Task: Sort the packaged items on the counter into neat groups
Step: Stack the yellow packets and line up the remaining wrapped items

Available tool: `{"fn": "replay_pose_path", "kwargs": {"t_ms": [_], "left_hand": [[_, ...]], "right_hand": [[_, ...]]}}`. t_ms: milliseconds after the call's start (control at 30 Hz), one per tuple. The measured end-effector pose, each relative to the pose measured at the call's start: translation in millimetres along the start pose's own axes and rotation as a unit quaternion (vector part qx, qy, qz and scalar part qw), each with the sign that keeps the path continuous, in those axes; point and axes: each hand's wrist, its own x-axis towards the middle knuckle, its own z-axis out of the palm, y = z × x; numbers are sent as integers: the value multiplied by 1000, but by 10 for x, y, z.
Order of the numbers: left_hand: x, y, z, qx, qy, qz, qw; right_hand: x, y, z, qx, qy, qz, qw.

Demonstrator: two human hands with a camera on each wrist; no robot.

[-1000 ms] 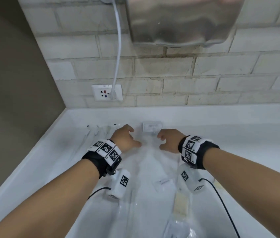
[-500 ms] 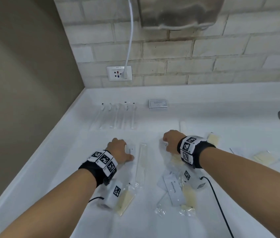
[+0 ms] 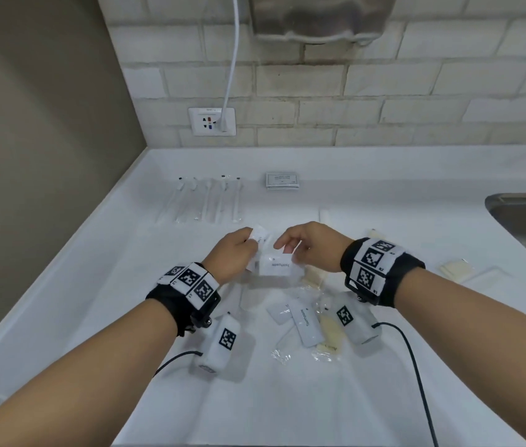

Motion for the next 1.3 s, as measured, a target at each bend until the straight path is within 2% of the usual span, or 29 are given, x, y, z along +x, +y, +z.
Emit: {"fn": "replay_pose_path", "kwargs": {"t_ms": [133, 300, 367, 433, 567, 667, 833, 1000, 1133, 1233, 1300], "left_hand": [[-72, 35, 171, -86, -45, -44, 994], [-172, 10, 284, 9, -126, -34, 991], [-182, -62, 249, 56, -114, -23, 992], [-190, -105, 173, 103, -73, -21, 992], [-246, -91, 65, 11, -47, -45, 998], [-288, -48, 38, -52, -37, -56, 996], [-304, -83, -19, -88, -28, -61, 994], [-299, -191, -45, -73, -12, -63, 995], [-227, -219, -79, -59, 34, -58, 996], [-198, -162, -68, -63, 36, -54, 996], [-193, -99, -29, -48, 15, -49, 998]], "right_hand": [[-156, -52, 61, 84, 29, 11, 996], [-251, 56, 160, 46, 70, 34, 996], [-278, 146, 168, 10, 57, 55, 997], [-321, 202, 177, -32, 7, 68, 997], [-411, 120, 243, -151, -125, 83, 977], [-320, 57, 299, -226, -131, 69, 963], [-139, 73, 377, -272, -138, 61, 950], [-92, 94, 401, -225, -116, 71, 965], [-27, 52, 279, -105, -55, 17, 993], [-10, -46, 123, -46, -40, -1, 998], [-3, -86, 64, -27, -33, -3, 999]]}}
